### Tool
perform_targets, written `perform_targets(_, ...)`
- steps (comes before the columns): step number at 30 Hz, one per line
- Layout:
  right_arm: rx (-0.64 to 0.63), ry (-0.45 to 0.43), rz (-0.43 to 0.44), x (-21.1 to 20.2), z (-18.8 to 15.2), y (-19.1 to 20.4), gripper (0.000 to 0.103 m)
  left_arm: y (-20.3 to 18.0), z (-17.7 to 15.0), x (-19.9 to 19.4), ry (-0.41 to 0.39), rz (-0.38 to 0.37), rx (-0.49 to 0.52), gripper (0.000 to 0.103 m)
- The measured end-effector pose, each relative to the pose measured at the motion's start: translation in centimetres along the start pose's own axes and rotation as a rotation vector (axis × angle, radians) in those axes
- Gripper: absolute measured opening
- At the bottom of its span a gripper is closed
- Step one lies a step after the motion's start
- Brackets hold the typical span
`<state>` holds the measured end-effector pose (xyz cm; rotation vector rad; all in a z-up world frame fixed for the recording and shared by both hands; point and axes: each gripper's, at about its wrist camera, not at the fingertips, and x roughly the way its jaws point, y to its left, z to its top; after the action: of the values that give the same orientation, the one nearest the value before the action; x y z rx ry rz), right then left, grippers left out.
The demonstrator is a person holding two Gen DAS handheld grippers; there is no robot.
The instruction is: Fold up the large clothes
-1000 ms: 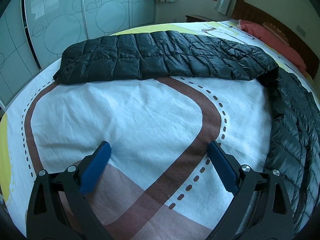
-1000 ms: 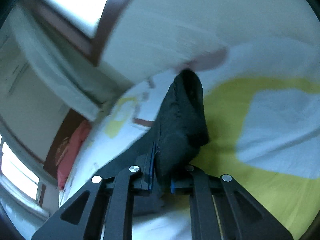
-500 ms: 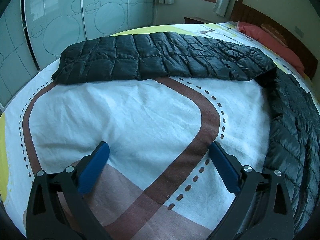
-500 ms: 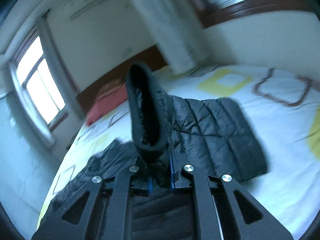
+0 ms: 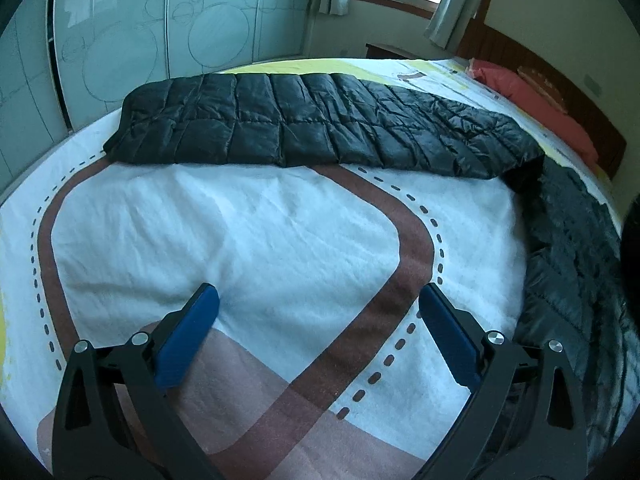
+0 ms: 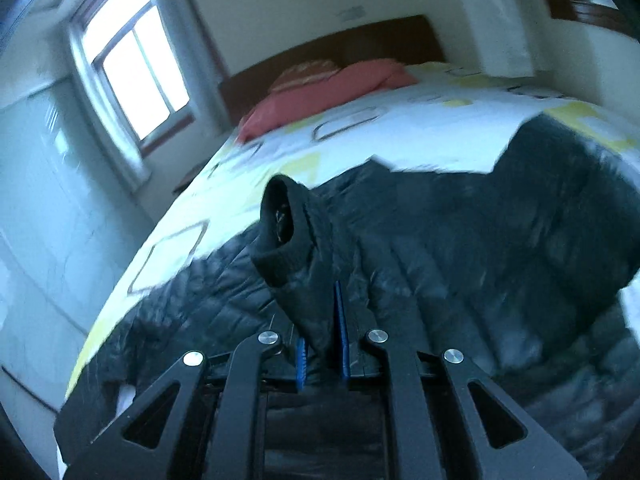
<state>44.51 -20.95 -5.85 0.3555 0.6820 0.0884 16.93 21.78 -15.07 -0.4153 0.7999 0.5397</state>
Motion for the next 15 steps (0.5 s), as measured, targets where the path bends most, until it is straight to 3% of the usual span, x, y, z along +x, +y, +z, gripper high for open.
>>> perform_targets(15,-0.177,0.172,0.085,6.3,-4.4,9.5,0.012,-0.4,-0.3,0.2,-0.011,0.015,0.014,0.099)
